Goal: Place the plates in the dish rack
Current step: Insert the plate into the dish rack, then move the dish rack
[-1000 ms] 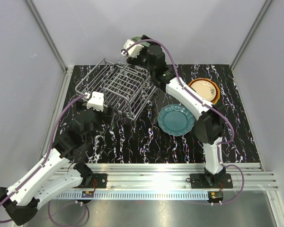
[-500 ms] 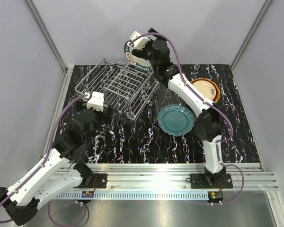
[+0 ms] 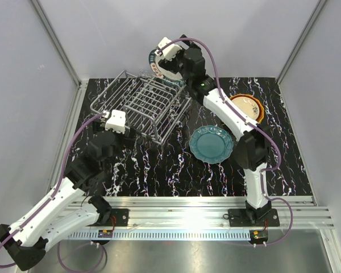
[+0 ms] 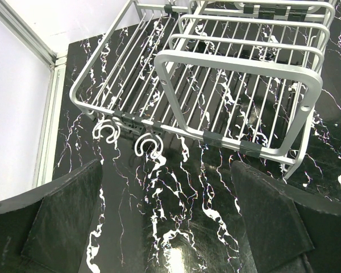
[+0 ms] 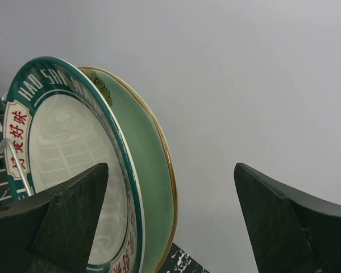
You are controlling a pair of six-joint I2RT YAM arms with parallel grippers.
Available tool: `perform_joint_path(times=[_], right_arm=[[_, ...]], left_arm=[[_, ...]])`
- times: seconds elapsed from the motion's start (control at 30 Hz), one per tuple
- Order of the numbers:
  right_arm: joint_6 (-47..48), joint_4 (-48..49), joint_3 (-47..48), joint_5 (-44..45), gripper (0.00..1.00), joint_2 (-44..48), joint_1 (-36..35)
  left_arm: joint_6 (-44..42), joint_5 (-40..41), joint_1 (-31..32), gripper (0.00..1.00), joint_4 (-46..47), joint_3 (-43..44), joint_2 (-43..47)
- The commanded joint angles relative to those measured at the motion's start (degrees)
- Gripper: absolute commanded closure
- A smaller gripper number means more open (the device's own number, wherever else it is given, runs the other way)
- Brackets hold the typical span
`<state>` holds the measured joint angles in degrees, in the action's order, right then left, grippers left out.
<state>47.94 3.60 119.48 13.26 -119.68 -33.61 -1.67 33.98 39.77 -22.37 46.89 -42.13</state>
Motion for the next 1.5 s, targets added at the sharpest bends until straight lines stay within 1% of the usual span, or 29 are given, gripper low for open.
perform_joint_path(times=[0.0, 0.4, 0.5, 0.53, 0.6, 0.63, 0.67, 0.73, 0.8, 0.83, 0.87, 0.93, 1.0, 1.03, 1.07, 1.1, 1.13, 1.17, 1.23, 1.27, 1.33, 1.4, 1.47], right_arm=[[-3.29, 2.03, -1.70, -3.32, 0.00, 5.77, 0.47], [-7.33, 0.10, -2.76, -5.78, 0.00, 10.60, 0.47], [-10.32, -0.69, -4.78, -7.54, 0.00, 14.37, 0.38], [-11.28, -0.87, -5.65, -8.76, 0.00, 16.91, 0.38], [-14.88, -0.26, -9.34, -9.91, 0.00, 19.73, 0.38], [-16.29, 0.09, -10.83, -10.96, 0.00, 22.88, 0.38], [-19.00, 0.18, -13.81, -11.67, 0.00, 24.48, 0.38], [-21.48, 0.71, -16.72, -12.90, 0.00, 29.12, 0.29], [-25.34, 1.58, -21.82, -13.08, 0.00, 32.39, 0.29], [-26.49, 1.94, -23.66, -13.08, 0.00, 35.62, 0.29], [-28.50, 2.20, -27.25, -13.08, 0.00, 37.13, 0.29], [-30.18, 2.91, -31.04, -13.08, 0.00, 41.60, 0.29], [-32.55, 3.35, -36.32, -13.08, 0.00, 44.25, 0.21], [-33.35, 3.26, -37.90, -13.08, 0.01, 46.79, 0.21], [-34.05, 3.35, -40.96, -12.91, 0.02, 47.95, 0.21], [-34.67, 3.43, -42.56, -12.73, 0.02, 49.09, 0.21], [-35.11, 3.35, -43.97, -12.64, 0.03, 51.36, 0.21], [-36.16, 3.35, -46.85, -12.55, 0.04, 52.52, 0.21], [-37.30, 3.44, -49.68, -12.99, 0.04, 55.85, 0.21], [-37.74, 3.52, -51.96, -13.08, 0.05, 56.83, 0.21], [-38.27, 3.17, -53.99, -12.99, 0.05, 59.72, 0.21], [-38.45, 3.08, -56.54, -12.73, 0.05, 61.49, 0.21], [-38.63, 2.47, -58.47, -12.38, 0.06, 63.77, 0.21]], left_arm=[[-0.44, -1.02, -0.31, 0.01, 3.56, 0.65, -0.06], [0.09, 0.39, -0.57, 0.01, 3.74, 0.57, -0.94], [0.53, 0.91, -0.83, 0.01, 3.82, 0.65, -1.11], [0.88, 0.92, -0.92, 0.01, 3.83, 0.65, -1.20], [1.41, 1.18, -1.36, 0.01, 3.91, 0.83, -1.11], [1.84, 1.18, -1.71, 0.01, 3.91, 1.27, -1.20], [3.41, 0.48, -2.50, 0.01, 3.91, 1.44, -1.29], [5.00, -1.27, -3.73, 0.01, 3.48, 2.58, -1.81], [6.41, -4.70, -5.75, 0.01, 1.81, 4.34, -2.51], [7.72, -5.75, -7.32, 0.01, 1.11, 5.13, -3.56], [8.52, -7.42, -8.29, 0.01, 0.23, 6.70, -3.92], [10.36, -9.36, -10.93, 0.01, -0.91, 8.12, -5.67], [14.31, -13.39, -15.49, 0.01, -1.36, 9.00, -6.30], [16.85, -15.76, -19.43, 0.01, -1.19, 9.00, -6.82], [18.01, -20.31, -21.47, 0.01, -0.58, 9.00, -7.00], [19.24, -22.18, -23.40, 0.01, -0.31, 8.66, -7.18], [21.08, -24.11, -27.60, 0.01, 0.22, 8.39, -7.44], [21.62, -29.27, -29.73, 0.01, 1.96, 8.04, -7.44], [20.75, -33.70, -33.86, 0.01, 3.99, 6.63, -7.96], [19.70, -37.19, -34.14, 0.01, 5.57, 6.02, -8.14], [16.37, -37.58, -34.14, 0.01, 7.24, 3.22, -8.41], [15.04, -38.45, -34.23, 0.01, 9.88, 1.37, -8.67], [13.81, -41.44, -34.14, 0.01, 14.34, -1.88, -9.28]])
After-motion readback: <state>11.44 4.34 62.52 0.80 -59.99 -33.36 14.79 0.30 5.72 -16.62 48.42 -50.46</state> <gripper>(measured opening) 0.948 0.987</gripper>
